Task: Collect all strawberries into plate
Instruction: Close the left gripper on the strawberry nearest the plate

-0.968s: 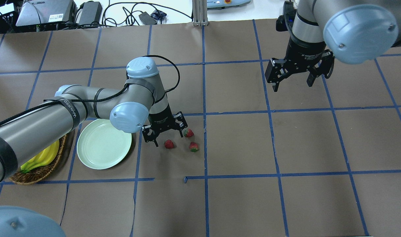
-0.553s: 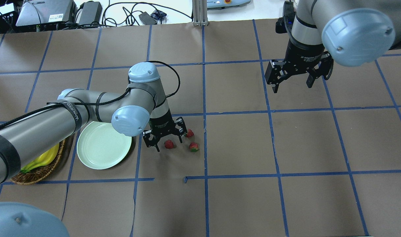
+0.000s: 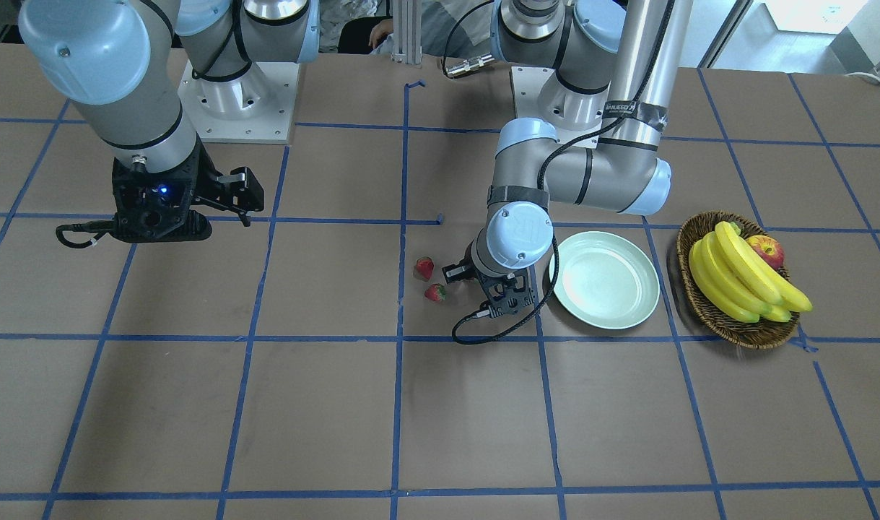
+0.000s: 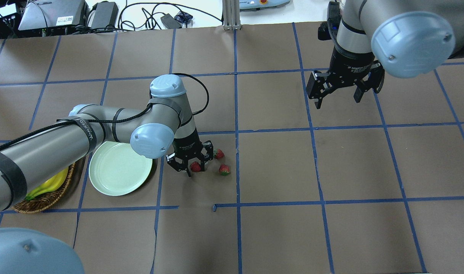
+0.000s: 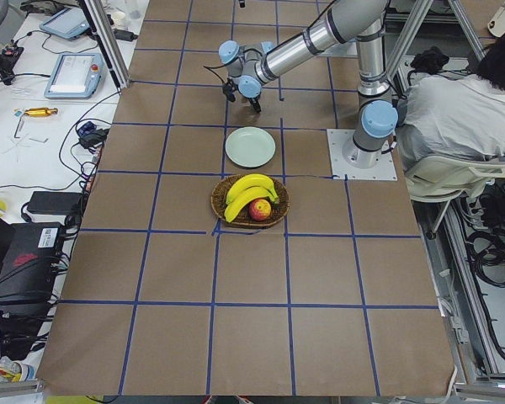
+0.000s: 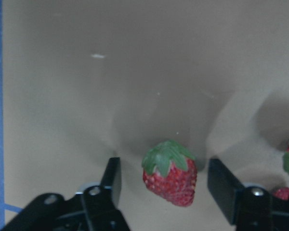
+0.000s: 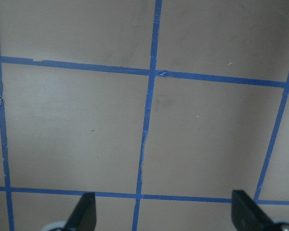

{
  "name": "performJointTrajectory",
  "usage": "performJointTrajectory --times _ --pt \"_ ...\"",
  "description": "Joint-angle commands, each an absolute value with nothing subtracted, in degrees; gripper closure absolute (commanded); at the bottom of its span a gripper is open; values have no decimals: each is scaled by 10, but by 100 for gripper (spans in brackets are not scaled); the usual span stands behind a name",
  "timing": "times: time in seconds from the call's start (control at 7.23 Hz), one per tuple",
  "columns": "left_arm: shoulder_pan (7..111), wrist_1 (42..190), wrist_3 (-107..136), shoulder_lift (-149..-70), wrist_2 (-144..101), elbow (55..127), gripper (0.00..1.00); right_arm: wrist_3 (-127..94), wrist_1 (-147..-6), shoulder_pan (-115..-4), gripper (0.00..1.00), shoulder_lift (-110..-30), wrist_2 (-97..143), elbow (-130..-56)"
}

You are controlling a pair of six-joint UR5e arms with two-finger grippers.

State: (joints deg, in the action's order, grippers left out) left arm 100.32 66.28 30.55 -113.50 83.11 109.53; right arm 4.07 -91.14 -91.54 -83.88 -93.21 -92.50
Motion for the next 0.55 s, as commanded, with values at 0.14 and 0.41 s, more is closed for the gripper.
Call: performJointTrajectory --times 0.14,0.41 --pt "1003 663 297 -1127 834 1078 100 41 -911 -914 0 -838 -931 -928" --pt "997 671 249 -1101 888 1061 100 41 -912 -914 0 -839 -932 -928"
